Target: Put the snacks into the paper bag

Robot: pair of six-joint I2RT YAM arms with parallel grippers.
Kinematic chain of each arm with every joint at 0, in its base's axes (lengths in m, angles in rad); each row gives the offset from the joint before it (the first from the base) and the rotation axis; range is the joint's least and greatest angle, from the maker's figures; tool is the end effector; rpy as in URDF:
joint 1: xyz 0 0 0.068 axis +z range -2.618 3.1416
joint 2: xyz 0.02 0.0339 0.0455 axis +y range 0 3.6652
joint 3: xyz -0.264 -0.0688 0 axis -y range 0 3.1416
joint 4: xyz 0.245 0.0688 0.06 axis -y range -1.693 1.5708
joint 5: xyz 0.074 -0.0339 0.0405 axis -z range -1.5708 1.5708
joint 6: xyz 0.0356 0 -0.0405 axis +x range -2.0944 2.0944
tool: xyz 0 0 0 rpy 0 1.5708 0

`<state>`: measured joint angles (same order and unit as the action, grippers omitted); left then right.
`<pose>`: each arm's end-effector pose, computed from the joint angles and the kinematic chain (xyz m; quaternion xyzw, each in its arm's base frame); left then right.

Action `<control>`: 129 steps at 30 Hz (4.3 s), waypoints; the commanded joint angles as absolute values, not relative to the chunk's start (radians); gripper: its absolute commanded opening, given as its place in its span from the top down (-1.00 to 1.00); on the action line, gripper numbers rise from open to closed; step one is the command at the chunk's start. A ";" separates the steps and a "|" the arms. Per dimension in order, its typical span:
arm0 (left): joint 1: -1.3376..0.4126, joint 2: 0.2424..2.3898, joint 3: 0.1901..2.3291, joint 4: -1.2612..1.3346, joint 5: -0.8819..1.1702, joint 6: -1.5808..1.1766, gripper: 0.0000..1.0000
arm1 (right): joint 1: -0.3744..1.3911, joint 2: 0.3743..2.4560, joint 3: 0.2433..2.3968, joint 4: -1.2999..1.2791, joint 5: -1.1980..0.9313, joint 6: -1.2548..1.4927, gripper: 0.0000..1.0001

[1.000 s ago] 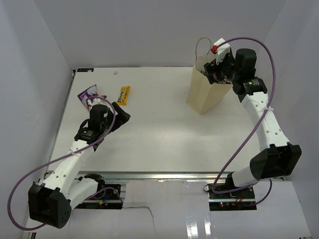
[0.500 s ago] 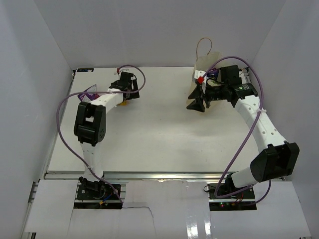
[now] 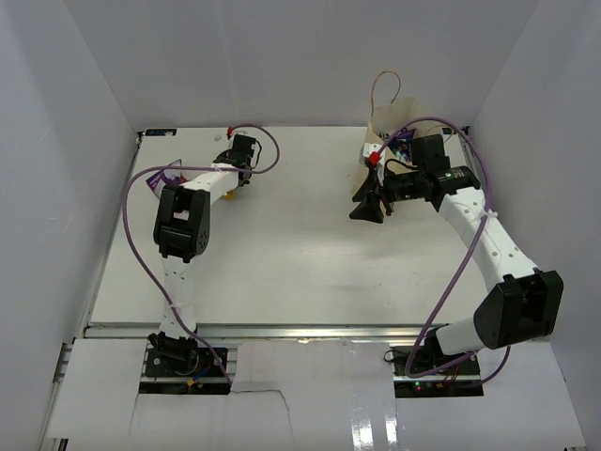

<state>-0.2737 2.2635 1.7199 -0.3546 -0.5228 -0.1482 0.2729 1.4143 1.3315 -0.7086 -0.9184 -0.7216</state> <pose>0.4810 -0.1166 0.1593 -0.0279 0.9155 0.1718 0.3628 0.2766 0.1068 0.3458 -0.5435 0.6485 0.3240 0.4232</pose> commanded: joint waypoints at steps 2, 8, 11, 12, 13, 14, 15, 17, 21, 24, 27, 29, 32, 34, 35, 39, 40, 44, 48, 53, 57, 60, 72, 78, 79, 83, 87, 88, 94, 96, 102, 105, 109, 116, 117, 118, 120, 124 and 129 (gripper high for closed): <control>-0.268 2.105 1.631 -0.379 -0.308 -0.205 0.83 | 0.336 1.454 1.328 -0.600 -0.873 -0.559 -0.17; -0.256 1.832 1.410 -0.166 0.378 -0.302 0.78 | 0.403 1.558 1.414 -0.638 -1.082 -0.655 -0.28; -0.259 1.761 1.312 0.097 0.769 -0.465 0.74 | 0.400 1.551 1.508 -0.773 -1.143 -0.881 -0.24; -0.261 1.755 1.302 0.150 0.875 -0.510 0.74 | 0.399 1.545 1.517 -0.758 -1.108 -0.864 -0.20; -0.267 1.755 1.302 0.249 0.917 -0.553 0.74 | 0.397 1.542 1.525 -0.668 -1.068 -0.810 -0.15; -0.270 1.764 1.305 0.308 0.958 -0.648 0.74 | 0.391 1.546 1.528 -0.616 -0.984 -0.734 -0.09; -0.275 1.772 1.310 0.361 1.003 -0.694 0.74 | 0.385 1.552 1.534 -0.577 -0.961 -0.574 -0.05; -0.296 1.799 1.334 0.510 1.040 -0.779 0.74 | 0.357 1.560 1.534 -0.464 -0.953 -0.403 -0.10; -0.330 1.845 1.394 0.586 1.075 -0.902 0.75 | 0.365 1.507 1.412 -0.208 -1.011 -0.089 -0.83; -0.341 1.858 1.393 0.702 1.080 -1.003 0.74 | 0.385 1.463 1.307 -0.055 -0.867 0.001 -0.84; -0.345 1.858 1.368 0.811 1.094 -1.072 0.71 | 0.387 1.471 1.295 -0.026 -0.730 0.100 -0.83; -0.345 1.855 1.356 0.824 1.109 -1.091 0.71 | 0.384 1.479 1.304 -0.014 -0.747 0.121 -0.84; -0.347 1.850 1.318 0.862 1.114 -1.132 0.69 | 0.383 1.489 1.299 0.037 -0.811 0.123 -0.86; -0.347 1.848 1.287 0.940 1.112 -1.201 0.68 | 0.385 1.514 1.304 0.046 -0.822 0.121 -0.90; -0.347 1.847 1.279 0.966 1.105 -1.222 0.68 | 0.387 1.523 1.302 0.055 -0.824 0.161 -0.91; -0.348 1.848 1.243 1.113 1.088 -1.317 0.65 | 0.390 1.557 1.287 0.175 -0.860 0.289 -0.98; -0.348 1.856 1.226 1.144 1.082 -1.342 0.64 | 0.393 1.571 1.285 0.208 -0.864 0.304 -1.00; -0.348 1.873 1.201 1.276 1.057 -1.449 0.63 | 0.423 1.615 1.341 0.158 -0.850 0.296 -0.86; -0.351 1.873 1.193 1.301 1.035 -1.476 0.63 | 0.443 1.628 1.342 0.169 -0.856 0.307 -0.82; -0.354 1.871 1.189 1.292 1.028 -1.474 0.62 | 0.453 1.631 1.339 0.199 -0.865 0.336 -0.61; -0.354 1.867 1.177 1.281 1.019 -1.468 0.56 | 0.451 1.637 1.342 0.239 -0.880 0.365 -0.50; -0.356 1.865 1.173 1.270 1.011 -1.459 0.52 | 0.453 1.640 1.342 0.271 -0.897 0.394 -0.29; -0.342 1.799 1.177 1.019 0.927 -1.276 -0.02 | 0.459 1.611 1.313 0.268 -0.908 0.390 0.77; -0.264 1.692 1.193 0.850 0.871 -1.104 -0.49 | 0.456 1.559 1.316 0.144 -0.900 0.257 0.85; -0.241 1.672 1.193 0.768 0.852 -1.063 -0.51 | 0.450 1.551 1.342 0.109 -0.900 0.168 0.85; -0.201 1.554 1.207 0.422 0.727 -0.785 -0.61 | 0.434 1.523 1.451 -0.101 -0.830 -0.080 0.85; -0.192 1.434 1.226 0.070 0.403 -0.513 -0.95 | 0.410 1.491 1.546 -0.207 -0.605 -0.195 0.85; -0.192 1.401 1.230 -0.049 0.332 -0.476 -0.96 | 0.397 1.485 1.560 -0.230 -0.539 -0.207 0.85; -0.141 1.318 1.216 -0.312 -0.058 -0.405 -0.96 | 0.301 1.447 1.585 -0.207 -0.077 -0.256 0.85; -0.106 1.310 1.209 -0.350 -0.070 -0.413 -0.96 | 0.270 1.443 1.580 -0.196 -0.002 -0.264 0.85; -0.068 1.298 1.149 -0.388 -0.127 -0.451 -0.96 | 0.190 1.471 1.559 -0.167 0.121 -0.296 0.83; -0.042 1.350 1.176 -0.484 -0.213 -0.515 -0.96 | 0.172 1.500 1.572 -0.169 0.104 -0.298 0.27; -0.002 1.469 1.281 -0.630 -0.290 -0.592 -0.96 | 0.166 1.500 1.597 -0.169 0.011 -0.310 -0.23; 0.095 1.641 1.411 -0.755 -0.385 -0.724 -0.93 | 0.161 1.491 1.629 -0.193 -0.102 -0.330 -0.74; 0.104 1.667 1.429 -0.770 -0.405 -0.736 -0.90 | 0.158 1.482 1.631 -0.216 -0.238 -0.386 -0.74; 0.124 1.696 1.466 -0.796 -0.408 -0.750 -0.88 | 0.155 1.476 1.634 -0.291 -0.338 -0.432 -0.79; 0.146 1.791 1.505 -0.810 -0.375 -0.764 -0.79 | 0.156 1.468 1.658 -0.417 -0.666 -0.615 -0.77; 0.173 1.928 1.632 -0.723 -0.229 -0.613 -0.86 | 0.176 1.450 1.597 -0.537 -0.888 -0.675 -0.71; 0.173 2.000 1.698 -0.571 -0.100 -0.497 -0.96 | 0.205 1.431 1.516 -0.568 -0.925 -0.681 -0.68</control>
